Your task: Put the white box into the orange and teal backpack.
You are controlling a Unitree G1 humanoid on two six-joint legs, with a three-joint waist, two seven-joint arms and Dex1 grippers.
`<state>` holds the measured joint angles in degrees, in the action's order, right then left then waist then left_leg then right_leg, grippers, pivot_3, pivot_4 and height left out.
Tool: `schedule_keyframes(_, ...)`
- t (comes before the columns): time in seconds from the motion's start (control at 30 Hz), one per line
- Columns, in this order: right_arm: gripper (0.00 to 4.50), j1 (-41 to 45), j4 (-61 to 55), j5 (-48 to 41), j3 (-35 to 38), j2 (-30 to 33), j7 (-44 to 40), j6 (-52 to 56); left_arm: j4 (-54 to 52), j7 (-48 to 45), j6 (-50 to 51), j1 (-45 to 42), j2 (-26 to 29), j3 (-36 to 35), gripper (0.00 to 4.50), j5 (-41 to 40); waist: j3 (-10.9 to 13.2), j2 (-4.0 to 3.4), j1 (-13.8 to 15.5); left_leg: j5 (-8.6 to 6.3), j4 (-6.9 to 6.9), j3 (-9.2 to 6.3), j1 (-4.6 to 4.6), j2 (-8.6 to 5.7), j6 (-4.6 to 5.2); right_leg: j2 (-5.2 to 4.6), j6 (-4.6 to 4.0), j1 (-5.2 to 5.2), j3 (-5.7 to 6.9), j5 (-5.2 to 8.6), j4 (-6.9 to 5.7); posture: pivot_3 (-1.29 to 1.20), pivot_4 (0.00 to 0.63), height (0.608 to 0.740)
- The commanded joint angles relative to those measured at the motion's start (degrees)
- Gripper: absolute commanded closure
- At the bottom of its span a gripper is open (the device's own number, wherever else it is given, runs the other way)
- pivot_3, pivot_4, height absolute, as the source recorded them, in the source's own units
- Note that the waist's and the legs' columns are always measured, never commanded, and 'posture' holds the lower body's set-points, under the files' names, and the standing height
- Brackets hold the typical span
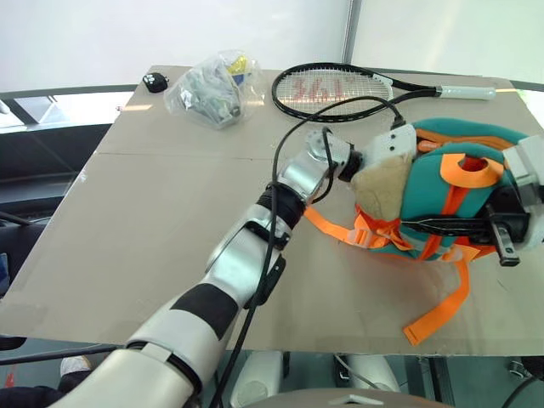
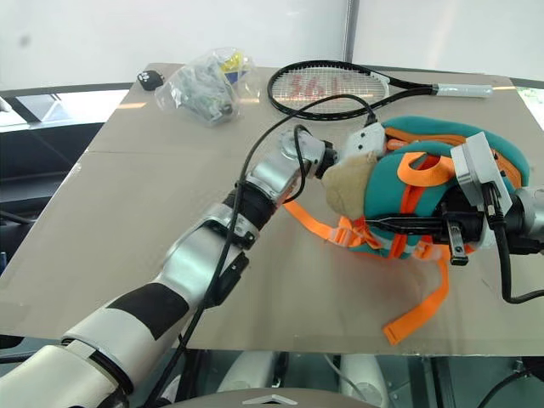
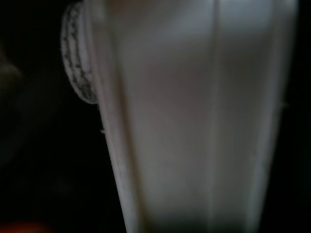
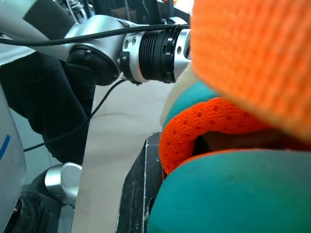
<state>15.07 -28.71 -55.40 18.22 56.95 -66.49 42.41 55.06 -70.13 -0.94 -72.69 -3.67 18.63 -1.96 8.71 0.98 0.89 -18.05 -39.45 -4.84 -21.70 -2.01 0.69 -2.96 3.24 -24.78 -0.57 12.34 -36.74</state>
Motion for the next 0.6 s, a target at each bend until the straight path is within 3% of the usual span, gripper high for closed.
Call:
schedule_keyframes(0.03,4.50,-1.8,-3.0,-1.1,2.9,-0.5,2.2,-0.7,0.8,-0.2,1.0,-1.0,-1.4,-1.6,2.33,-0.6,0.0,0.00,0.2,0.00,-0.01,-0.02,-0.01,-0.01,0.00,-0.02,0.00,0.02,0.03,0.00,-0.01,0.00,0.150,0.740)
schedule_keyframes(0.17,4.50,-4.1,-3.5,-1.4,4.4,-0.5,3.1,-0.8,-1.2,-0.9,3.1,-1.5,2.5,-5.7,0.73,-2.5,0.0,0.00,-0.1,0.00,-0.08,-0.03,0.05,-0.02,0.02,-0.03,0.08,0.06,-0.07,-0.05,-0.07,0.00,0.150,0.740)
schedule_keyframes(0.23,4.50,-5.9,-2.5,-0.2,5.4,-0.6,3.1,-1.6,-6.1,-4.6,10.8,-1.6,8.4,-10.1,0.07,-6.9,0.0,-0.01,-0.4,0.00,-0.08,-0.06,0.07,-0.02,0.02,-0.01,0.08,0.05,-0.09,-0.05,-0.08,0.00,0.150,0.740)
schedule_keyframes(0.3,4.50,-6.3,-1.5,0.9,5.8,-1.2,3.8,-2.7,-14.4,-10.1,24.9,-0.2,13.8,-13.1,0.07,-13.5,0.0,-0.02,-1.8,0.00,-0.02,-0.07,0.08,0.04,0.01,0.09,0.08,-0.03,-0.24,-0.05,-0.14,0.00,0.150,0.740)
schedule_keyframes(0.4,4.50,-5.0,-0.9,1.0,5.2,-1.9,4.5,-3.6,-26.3,-14.7,36.9,4.4,19.8,-13.2,0.07,-19.2,0.0,-0.08,-2.9,0.00,0.09,-0.08,0.22,0.18,0.01,0.21,0.07,-0.04,-0.40,-0.04,-0.17,0.00,0.150,0.740)
schedule_keyframes(0.5,4.50,-3.0,0.1,1.6,3.4,-2.5,5.1,-4.2,-35.2,-15.9,47.7,9.1,25.2,-15.2,0.07,-25.6,0.0,-0.09,-2.7,0.00,0.08,-0.16,0.20,0.25,0.01,0.15,0.07,-0.02,-0.37,-0.04,-0.11,0.00,0.150,0.740)
schedule_keyframes(0.6,4.50,-1.5,0.6,2.3,2.1,-3.1,5.4,-4.5,-42.3,-12.1,57.5,12.8,26.7,-18.8,0.07,-32.2,0.0,-0.07,-2.2,0.00,-0.02,-0.22,0.16,0.19,0.01,0.08,0.09,-0.01,-0.33,-0.06,-0.10,0.00,0.150,0.740)
